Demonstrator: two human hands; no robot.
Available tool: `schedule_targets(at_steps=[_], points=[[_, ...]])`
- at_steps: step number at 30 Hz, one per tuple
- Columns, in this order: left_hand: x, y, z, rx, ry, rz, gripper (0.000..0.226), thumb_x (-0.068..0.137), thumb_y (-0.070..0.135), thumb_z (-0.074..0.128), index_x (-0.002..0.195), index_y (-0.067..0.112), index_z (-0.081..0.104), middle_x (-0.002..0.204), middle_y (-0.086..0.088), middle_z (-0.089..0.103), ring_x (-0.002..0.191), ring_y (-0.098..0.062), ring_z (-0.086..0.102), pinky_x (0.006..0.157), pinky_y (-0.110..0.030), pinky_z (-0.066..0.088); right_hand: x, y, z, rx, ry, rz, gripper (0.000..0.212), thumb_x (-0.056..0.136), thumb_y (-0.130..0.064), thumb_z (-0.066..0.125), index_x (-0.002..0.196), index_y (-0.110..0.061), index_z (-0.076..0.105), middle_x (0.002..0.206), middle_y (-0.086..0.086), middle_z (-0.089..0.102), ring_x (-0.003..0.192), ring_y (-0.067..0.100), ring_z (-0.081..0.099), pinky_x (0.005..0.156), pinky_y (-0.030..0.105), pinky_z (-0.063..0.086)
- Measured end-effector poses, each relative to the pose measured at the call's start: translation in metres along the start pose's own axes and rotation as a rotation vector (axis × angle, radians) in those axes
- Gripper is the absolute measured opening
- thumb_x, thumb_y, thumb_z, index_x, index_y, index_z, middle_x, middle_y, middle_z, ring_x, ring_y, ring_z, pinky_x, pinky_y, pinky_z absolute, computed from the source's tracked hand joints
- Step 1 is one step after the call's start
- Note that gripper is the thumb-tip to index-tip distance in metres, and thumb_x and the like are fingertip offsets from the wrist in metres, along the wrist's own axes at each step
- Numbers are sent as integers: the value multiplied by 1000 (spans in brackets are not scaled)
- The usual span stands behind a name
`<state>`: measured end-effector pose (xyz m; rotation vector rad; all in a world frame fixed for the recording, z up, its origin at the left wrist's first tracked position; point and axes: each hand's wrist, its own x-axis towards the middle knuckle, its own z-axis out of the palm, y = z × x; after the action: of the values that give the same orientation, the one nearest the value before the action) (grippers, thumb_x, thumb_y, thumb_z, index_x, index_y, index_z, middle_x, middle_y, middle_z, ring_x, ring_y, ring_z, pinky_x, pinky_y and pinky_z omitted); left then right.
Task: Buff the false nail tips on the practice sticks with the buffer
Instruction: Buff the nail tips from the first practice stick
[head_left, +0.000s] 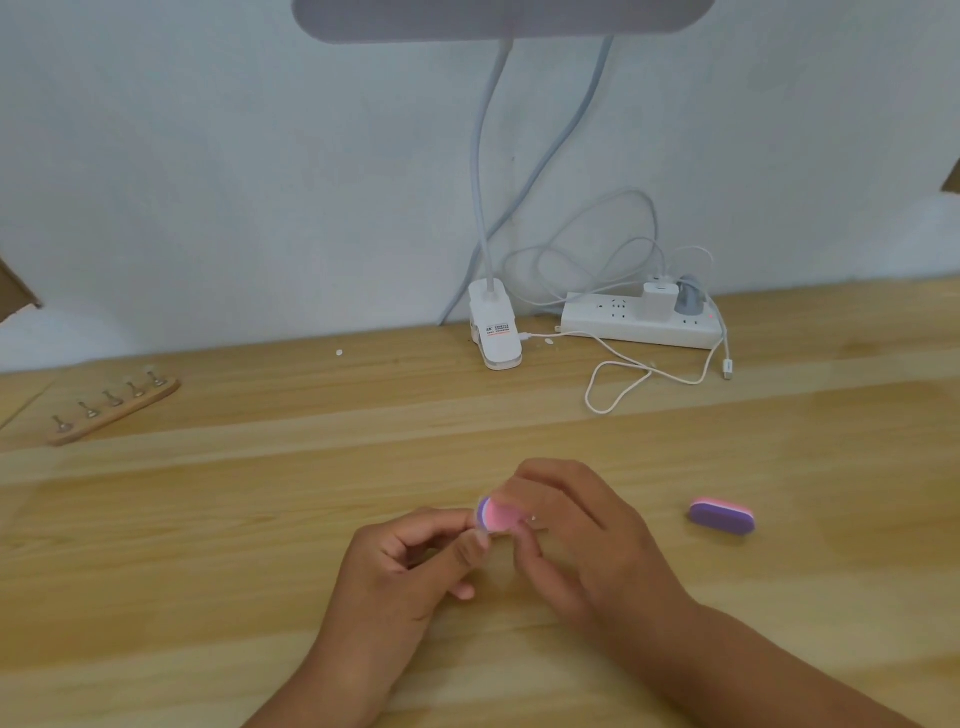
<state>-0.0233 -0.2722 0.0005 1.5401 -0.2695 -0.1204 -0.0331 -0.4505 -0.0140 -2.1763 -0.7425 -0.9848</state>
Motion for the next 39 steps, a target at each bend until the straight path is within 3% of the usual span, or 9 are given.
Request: schedule_targets(at_steps=[3,8,12,18,23,27,31,36,39], points=[[0,0,0,3,-19,17,17,69,19,81,85,17,81,88,-10,76,67,-13,64,53,-21,51,-2,-1,0,-29,-76,-99,28,89,4,59,110,-7,74,111,10,67,98,24,65,84,31,53],[2,-4,0,-13,30,11,15,68,15,74,82,13,81,87,-14,74,64,-10,61,52,-21,51,-1,5,0,-32,-1,72,32,87,4,62,115,-9,71,118,1,59,100,19,63,80,32,53],[3,-3,-2,22,-5,64,14,68,8,84,79,16,81,82,-13,71,56,-14,60,51,-21,49,-4,1,0,30,-123,-83,31,97,0,50,118,-6,71,118,10,63,104,22,63,85,29,52],[3,-4,-2,33,8,58,17,66,17,77,82,15,81,87,-11,72,65,-16,63,53,-24,50,-2,3,0,-13,-90,-2,31,88,6,57,114,-4,71,115,10,63,101,21,64,83,29,52],[1,-1,-1,16,5,62,17,64,15,75,80,15,81,85,-10,72,58,-14,60,53,-20,49,-3,0,0,30,-129,-78,29,97,1,49,115,-3,72,115,13,64,103,24,64,85,30,53],[0,1,0,24,3,61,16,68,15,75,83,12,80,87,-12,71,61,-14,59,55,-20,49,-1,1,-2,-23,-115,27,32,87,10,59,113,-2,72,114,13,64,101,25,65,82,33,54],[-2,2,2,21,-2,81,18,62,16,73,79,14,80,81,-6,72,60,-10,61,53,-18,48,-4,-3,-1,16,-155,-94,33,85,12,56,110,-1,73,114,14,64,101,26,63,83,31,53],[0,-2,0,2,9,73,17,65,12,80,82,9,80,83,-13,70,62,-14,60,53,-21,49,-1,-1,-5,6,-120,16,36,82,15,62,111,-2,73,114,13,65,100,24,66,84,32,55],[1,0,-1,5,-14,89,18,61,8,86,78,9,80,80,-11,70,56,-12,58,52,-20,47,-3,-6,-4,23,-150,-114,32,90,7,55,111,-4,76,114,12,67,100,22,66,87,27,53]])
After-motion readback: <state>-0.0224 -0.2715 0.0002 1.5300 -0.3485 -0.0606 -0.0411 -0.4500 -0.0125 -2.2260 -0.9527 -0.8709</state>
